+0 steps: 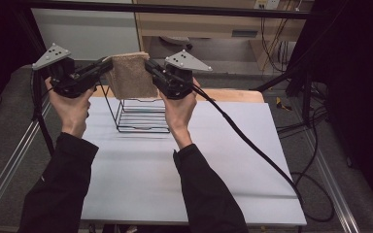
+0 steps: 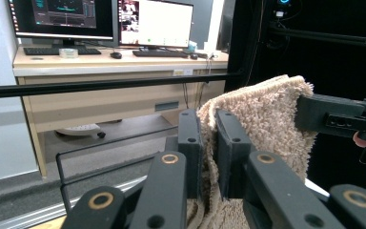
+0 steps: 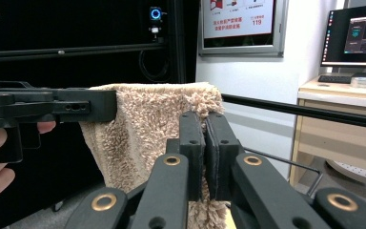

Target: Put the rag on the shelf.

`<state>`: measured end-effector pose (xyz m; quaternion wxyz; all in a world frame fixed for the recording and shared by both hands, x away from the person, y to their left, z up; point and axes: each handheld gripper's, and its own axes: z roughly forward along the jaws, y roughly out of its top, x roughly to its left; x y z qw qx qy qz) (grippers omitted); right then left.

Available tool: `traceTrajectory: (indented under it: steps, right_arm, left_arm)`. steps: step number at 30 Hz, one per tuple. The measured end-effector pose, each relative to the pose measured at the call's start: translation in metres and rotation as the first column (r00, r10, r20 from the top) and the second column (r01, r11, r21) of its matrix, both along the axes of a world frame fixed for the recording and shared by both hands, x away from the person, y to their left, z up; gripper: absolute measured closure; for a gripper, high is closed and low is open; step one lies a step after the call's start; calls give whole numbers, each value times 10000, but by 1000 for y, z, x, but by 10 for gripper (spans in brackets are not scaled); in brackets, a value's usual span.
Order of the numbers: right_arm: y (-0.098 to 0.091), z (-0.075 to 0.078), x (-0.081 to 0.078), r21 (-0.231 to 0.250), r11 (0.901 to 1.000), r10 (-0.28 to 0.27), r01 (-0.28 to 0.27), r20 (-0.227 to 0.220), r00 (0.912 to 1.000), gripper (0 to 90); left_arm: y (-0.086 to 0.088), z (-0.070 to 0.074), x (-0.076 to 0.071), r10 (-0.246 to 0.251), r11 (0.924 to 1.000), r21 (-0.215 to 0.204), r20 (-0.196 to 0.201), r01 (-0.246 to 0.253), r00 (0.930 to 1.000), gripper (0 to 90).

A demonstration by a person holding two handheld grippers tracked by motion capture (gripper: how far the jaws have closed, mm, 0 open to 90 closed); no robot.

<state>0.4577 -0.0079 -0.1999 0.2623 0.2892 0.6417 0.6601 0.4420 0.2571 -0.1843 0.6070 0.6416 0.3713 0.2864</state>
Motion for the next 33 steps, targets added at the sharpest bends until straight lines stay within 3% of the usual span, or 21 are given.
traceTrajectory:
  steps: [14,23,33]
  right_arm:
    - [1,13,21,164,9997,-190,191,-94,9998,868]
    - [0,24,35,140,9992,-365,365,29,9993,867]
    - [2,17,58,86,9987,-498,500,-219,9985,866]
  left_arm:
    - [-2,16,25,21,9999,-160,-11,-21,10000,814]
    - [-6,26,41,91,10000,8,112,-91,9999,813]
    - [-5,21,65,79,9999,151,-52,-78,10000,813]
